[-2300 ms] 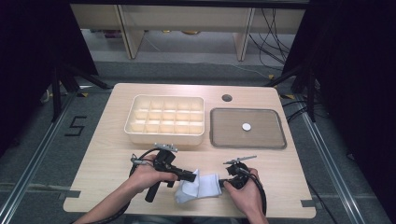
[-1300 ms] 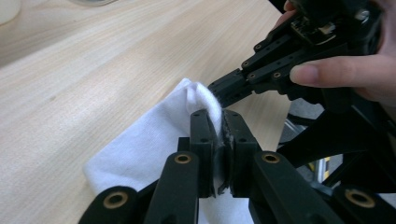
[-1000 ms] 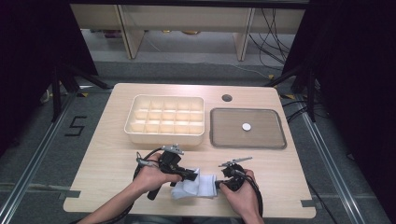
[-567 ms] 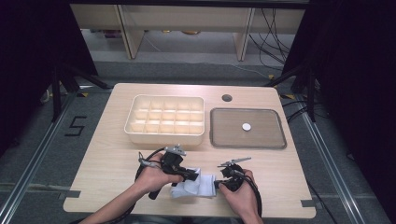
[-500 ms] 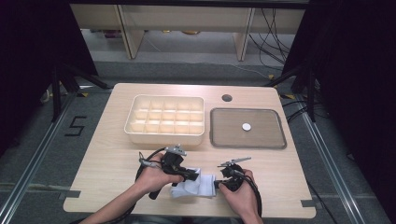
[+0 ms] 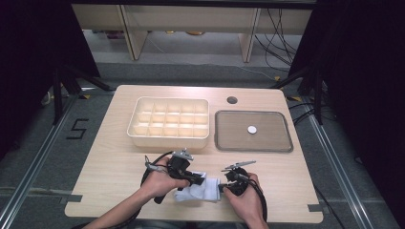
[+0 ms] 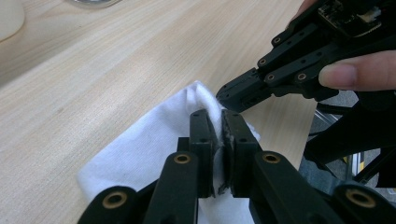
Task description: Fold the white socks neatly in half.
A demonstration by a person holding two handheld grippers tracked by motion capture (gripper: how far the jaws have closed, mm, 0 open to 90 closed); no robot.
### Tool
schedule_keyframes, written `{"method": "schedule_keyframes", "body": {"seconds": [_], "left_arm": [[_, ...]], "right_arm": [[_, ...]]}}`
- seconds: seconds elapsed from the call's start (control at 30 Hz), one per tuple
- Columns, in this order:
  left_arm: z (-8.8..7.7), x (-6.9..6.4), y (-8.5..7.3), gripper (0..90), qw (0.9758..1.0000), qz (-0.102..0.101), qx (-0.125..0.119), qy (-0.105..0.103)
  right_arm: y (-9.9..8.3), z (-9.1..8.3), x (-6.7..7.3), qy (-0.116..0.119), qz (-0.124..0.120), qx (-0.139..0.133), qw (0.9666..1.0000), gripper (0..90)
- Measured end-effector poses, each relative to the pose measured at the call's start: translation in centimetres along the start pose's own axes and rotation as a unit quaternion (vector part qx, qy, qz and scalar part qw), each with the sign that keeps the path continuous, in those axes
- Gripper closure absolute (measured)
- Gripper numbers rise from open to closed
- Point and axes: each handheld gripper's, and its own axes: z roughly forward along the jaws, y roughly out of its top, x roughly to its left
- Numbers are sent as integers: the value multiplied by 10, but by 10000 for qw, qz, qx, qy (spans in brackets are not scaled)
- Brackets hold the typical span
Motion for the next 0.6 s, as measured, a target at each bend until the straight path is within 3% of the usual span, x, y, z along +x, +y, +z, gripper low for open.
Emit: {"method": "schedule_keyframes", "body": {"seconds": [0.1,0.17,0.43,0.6], "left_arm": [[0,0,1,832,10000,-3,5,-26],[0,-1,0,832,10000,-15,-11,-1],[1,0,1,831,10000,-3,7,14],[2,0,1,831,10000,-20,12,36]], "right_arm": [[1,-1,2,26,84,33,10000,900],[1,0,1,-6,-28,-24,10000,900],[1,0,3,1,-60,-31,10000,900],[2,-1,7,35,46,19,10000,900]]}}
